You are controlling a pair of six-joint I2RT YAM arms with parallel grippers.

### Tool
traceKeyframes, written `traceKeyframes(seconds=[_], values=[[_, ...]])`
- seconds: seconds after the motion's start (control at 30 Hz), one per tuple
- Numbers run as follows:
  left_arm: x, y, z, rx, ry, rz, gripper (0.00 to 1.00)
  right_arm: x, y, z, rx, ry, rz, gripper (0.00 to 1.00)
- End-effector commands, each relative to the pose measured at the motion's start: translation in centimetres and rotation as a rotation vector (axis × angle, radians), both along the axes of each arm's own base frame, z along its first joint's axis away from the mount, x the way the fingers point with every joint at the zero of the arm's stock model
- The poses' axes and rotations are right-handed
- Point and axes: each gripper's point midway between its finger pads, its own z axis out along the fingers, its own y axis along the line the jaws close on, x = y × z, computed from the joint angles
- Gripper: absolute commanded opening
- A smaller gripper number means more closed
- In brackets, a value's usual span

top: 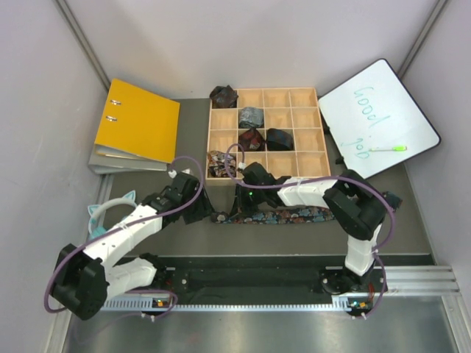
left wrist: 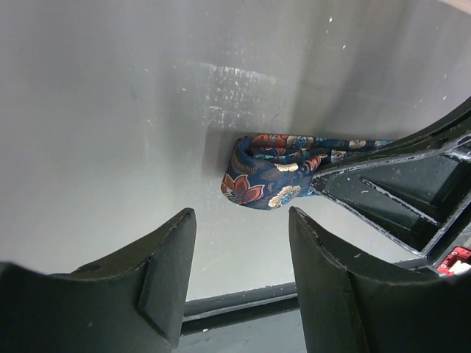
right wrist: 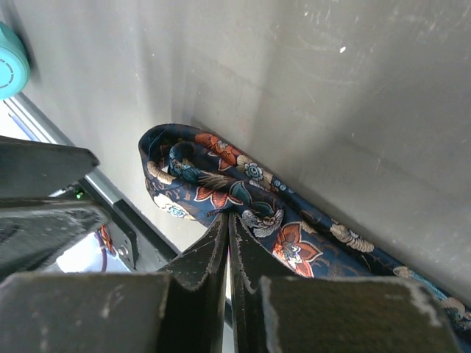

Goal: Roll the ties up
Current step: Roll the tie at the center of the board.

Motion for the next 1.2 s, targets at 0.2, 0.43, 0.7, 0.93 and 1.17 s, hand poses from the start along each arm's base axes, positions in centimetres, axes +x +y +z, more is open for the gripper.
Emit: traceKeyframes(seconds=[0.2, 0.43, 0.7, 0.93, 1.17], values=[[1.3, -2.4, -1.2, -0.1, -0.049, -0.07, 0.58, -0.2, 0.4, -1.2, -0.007, -0.006, 0.015, 0.03], [1.5, -2.7, -2.6, -0.09, -0.041, -0.1, 0.58, -0.3, 0.3, -1.6, -0.014, -0.001, 0.018, 0.03], [1.0, -2.1, -4.3, -0.071, -0.022, -0.086, 0.52, -0.4, 0.3, -1.8, -0.017, 0.007, 0.02, 0.02], [0.5, -1.5, -5.9, -0.049, -0.001, -0.069, 0.43, -0.4, 0.3, -2.2, -0.025, 0.019, 0.023, 0.03], [0.9, -1.7, -6.3, -0.043, -0.003, -0.072, 0.2, -0.4, 0.2, -2.4, -0.04, 0.02, 0.027, 0.02]])
